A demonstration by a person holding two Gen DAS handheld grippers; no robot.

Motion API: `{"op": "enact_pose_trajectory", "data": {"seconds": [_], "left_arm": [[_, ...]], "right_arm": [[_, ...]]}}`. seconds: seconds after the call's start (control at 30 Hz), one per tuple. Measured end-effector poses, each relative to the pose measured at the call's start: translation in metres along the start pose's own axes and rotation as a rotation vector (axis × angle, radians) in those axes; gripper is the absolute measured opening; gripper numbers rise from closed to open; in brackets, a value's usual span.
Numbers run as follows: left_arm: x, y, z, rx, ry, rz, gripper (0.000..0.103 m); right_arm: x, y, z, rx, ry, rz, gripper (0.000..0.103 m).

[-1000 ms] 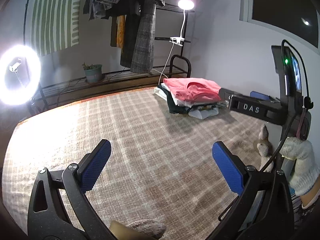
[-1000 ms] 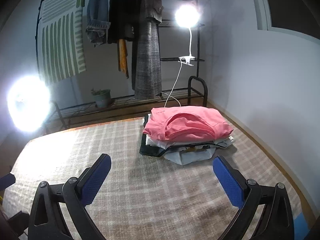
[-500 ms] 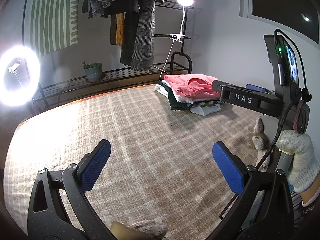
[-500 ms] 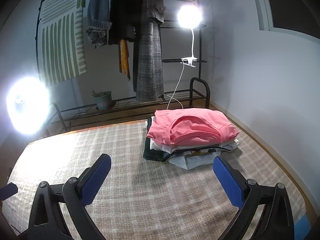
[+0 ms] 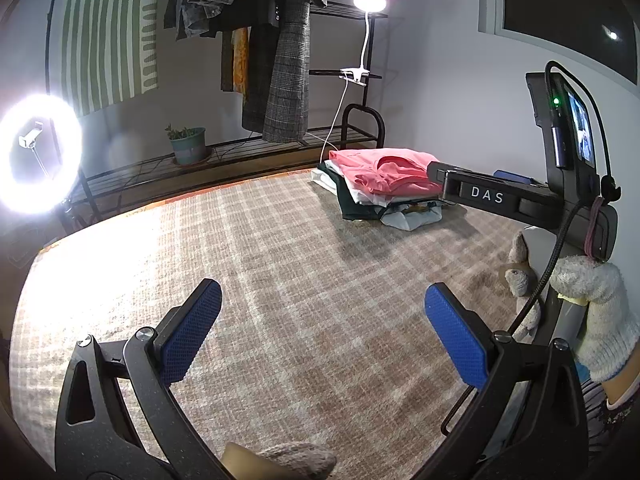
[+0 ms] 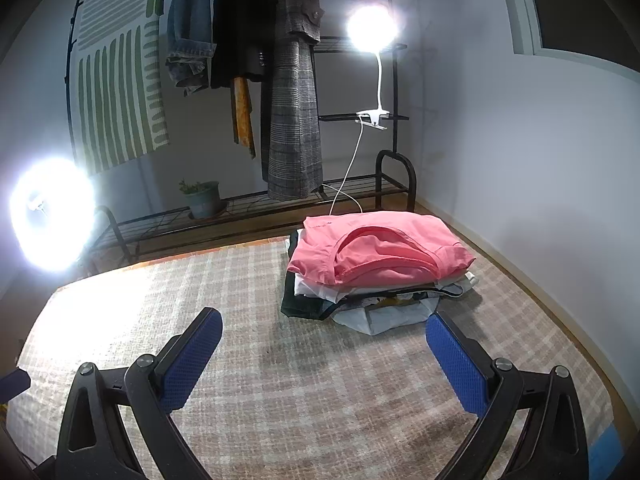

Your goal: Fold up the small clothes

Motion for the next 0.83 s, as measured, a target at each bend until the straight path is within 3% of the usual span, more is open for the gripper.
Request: {"op": "enact_pose_trajectory", "data": {"seconds": [0.83], "left_arm": [[0.0037,0.0018,-0.0052,-0.044,0.024,0.033,0.103]], "right_arm": [[0.0021,-0.0017,0.0032,0.009,0.021,0.008,0.103]]}}
Point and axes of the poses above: each gripper's, at about its wrist camera, not at the fingertips, and z roughly the way its jaws point, x to its left, y to its top, the point moved 5 cm from there along z, roughly the way its jaws point, and after that the axes turned 14 degrees about -z, right-handed, at the moved point
